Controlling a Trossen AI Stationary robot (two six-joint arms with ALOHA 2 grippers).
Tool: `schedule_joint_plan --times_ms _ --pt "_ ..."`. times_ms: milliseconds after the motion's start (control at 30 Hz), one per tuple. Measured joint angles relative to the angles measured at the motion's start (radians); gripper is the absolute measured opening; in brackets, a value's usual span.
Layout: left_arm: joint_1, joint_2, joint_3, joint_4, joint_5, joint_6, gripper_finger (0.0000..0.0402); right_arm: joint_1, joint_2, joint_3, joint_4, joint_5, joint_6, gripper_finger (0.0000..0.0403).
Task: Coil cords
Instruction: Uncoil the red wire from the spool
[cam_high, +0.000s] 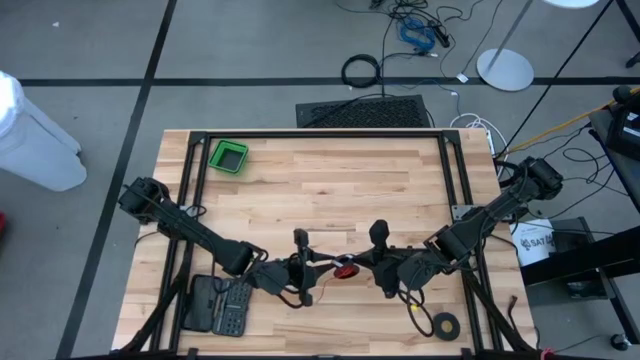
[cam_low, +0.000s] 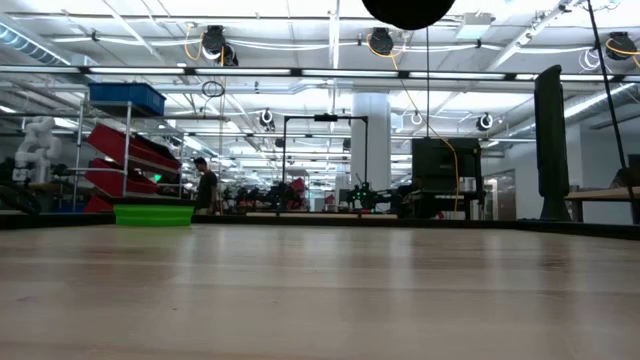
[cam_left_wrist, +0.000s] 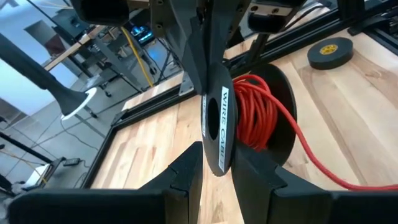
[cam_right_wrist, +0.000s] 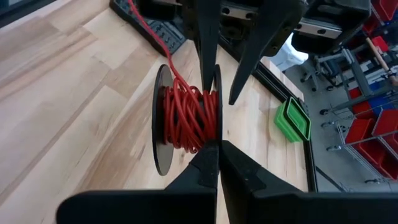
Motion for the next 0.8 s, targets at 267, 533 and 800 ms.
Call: schedule_joint_plan --times_ms 267,533,800 --pt "0.000 0.000 0.000 0.008 -0.018 0.000 0.0088 0.000 0.000 0.000 0.000 -0.001 0.000 0.0000" --pt "0.000 0.000 0.000 0.008 -0.021 0.001 0.0049 0.000 0.000 0.000 0.000 0.000 0.000 0.0000" --pt "0.000 0.000 0.000 0.006 -0.042 0.002 0.0010 0.000 0.000 0.000 -0.001 0.003 0.000 0.0000"
